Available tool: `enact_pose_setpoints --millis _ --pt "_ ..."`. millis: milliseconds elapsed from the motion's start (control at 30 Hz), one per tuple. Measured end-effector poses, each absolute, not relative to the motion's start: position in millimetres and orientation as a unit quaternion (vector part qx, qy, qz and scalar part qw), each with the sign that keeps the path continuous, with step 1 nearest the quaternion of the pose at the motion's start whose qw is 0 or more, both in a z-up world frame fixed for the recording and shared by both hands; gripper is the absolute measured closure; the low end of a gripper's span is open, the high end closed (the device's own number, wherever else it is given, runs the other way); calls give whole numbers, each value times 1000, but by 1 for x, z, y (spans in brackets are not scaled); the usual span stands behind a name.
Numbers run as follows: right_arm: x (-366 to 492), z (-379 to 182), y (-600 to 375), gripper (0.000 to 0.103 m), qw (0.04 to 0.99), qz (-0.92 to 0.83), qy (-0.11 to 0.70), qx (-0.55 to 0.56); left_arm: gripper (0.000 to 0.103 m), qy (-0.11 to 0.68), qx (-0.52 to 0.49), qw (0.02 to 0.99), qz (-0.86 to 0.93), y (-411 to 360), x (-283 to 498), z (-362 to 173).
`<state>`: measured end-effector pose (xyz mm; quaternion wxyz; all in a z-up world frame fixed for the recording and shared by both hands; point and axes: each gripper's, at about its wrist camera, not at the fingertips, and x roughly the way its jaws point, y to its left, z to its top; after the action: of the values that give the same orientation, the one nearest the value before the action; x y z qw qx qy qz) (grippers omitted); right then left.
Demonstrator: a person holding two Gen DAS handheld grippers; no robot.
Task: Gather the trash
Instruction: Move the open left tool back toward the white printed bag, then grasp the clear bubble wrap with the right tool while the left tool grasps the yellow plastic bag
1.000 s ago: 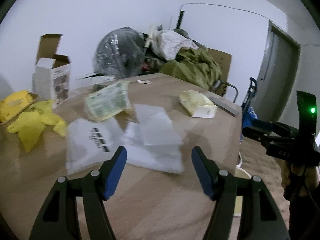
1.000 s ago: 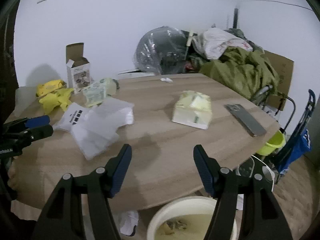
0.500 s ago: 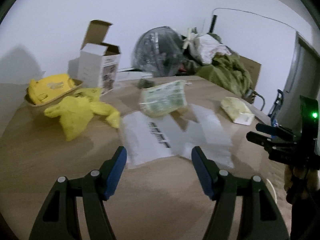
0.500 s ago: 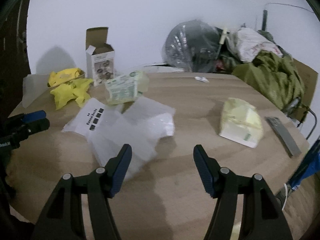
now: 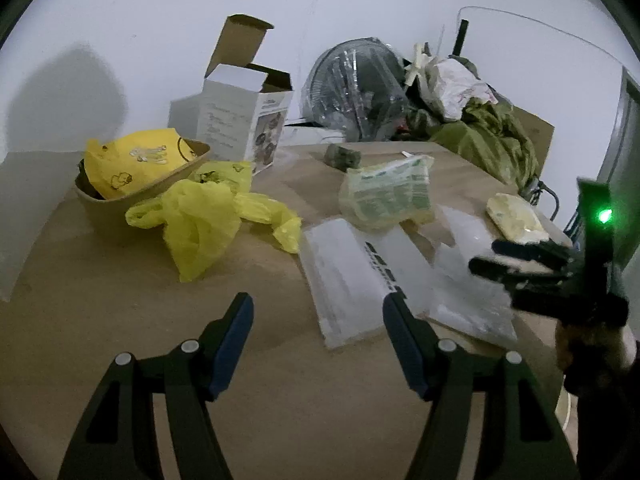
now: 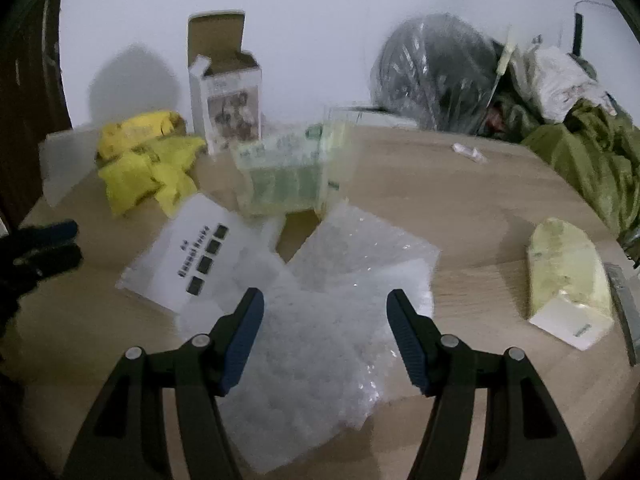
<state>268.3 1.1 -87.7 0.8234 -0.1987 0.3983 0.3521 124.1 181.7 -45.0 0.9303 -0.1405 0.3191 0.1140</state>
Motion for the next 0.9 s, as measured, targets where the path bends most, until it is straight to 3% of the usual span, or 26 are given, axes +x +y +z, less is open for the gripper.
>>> enact_pose_setpoints --millis 133,267,433,900 --pt "277 -105 9 41 811 356 418 -203 35 323 -142 929 114 187 133 -45" --pt "278 -111 14 67 794 376 431 -205 35 330 -153 927 96 188 142 -50" --pt "275 -108 10 82 793 391 422 -198 35 343 -145 923 98 188 147 -58" --pt "265 -61 1 82 812 439 357 -140 35 356 -88 923 116 207 155 -29"
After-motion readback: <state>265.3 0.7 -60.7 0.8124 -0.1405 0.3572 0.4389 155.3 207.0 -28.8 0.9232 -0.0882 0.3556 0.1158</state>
